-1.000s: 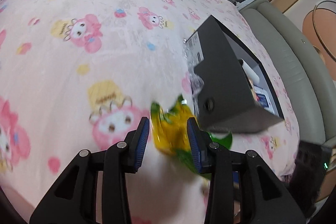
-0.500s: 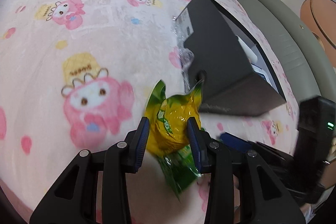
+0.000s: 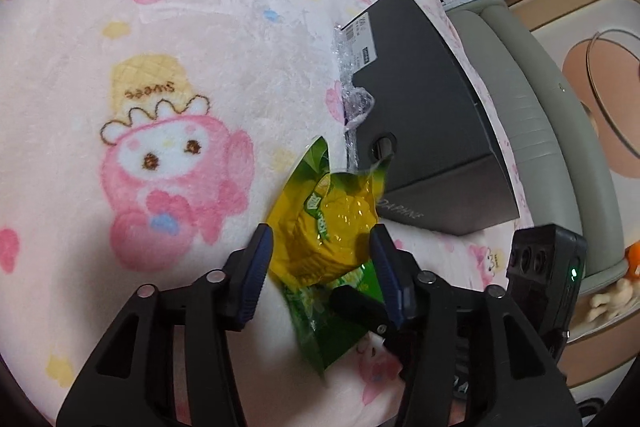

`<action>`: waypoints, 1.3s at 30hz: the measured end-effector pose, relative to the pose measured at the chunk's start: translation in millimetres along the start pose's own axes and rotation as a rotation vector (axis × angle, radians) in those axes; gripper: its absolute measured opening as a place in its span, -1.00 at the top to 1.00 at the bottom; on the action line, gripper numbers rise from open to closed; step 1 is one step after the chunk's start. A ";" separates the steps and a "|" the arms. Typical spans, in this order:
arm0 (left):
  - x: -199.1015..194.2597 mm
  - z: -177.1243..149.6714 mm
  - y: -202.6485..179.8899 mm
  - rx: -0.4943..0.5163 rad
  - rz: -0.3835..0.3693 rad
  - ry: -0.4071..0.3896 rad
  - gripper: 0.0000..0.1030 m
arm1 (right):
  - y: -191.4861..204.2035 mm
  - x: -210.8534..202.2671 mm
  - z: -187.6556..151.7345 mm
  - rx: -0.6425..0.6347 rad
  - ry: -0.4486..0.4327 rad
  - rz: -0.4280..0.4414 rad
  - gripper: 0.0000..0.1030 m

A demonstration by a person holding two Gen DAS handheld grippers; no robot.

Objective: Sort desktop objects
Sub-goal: 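Grasp the candy packet's green wrapper with the right gripper while the left gripper holds it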

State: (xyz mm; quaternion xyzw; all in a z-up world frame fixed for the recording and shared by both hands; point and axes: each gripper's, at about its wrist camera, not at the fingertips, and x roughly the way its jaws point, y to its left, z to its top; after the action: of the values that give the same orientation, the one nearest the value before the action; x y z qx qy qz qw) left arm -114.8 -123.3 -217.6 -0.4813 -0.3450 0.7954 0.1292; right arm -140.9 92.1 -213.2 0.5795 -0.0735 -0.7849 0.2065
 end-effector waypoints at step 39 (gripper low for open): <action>-39.5 -23.1 -54.7 0.159 -0.011 -0.075 0.50 | 9.8 -49.7 16.3 -0.118 -0.166 -0.002 0.89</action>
State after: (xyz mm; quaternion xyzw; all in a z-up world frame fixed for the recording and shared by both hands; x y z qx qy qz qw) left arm -82.2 -94.9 -161.0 -0.4374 -0.2879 0.8372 0.1581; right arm -141.8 101.5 -160.9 0.4994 -0.0435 -0.8335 0.2325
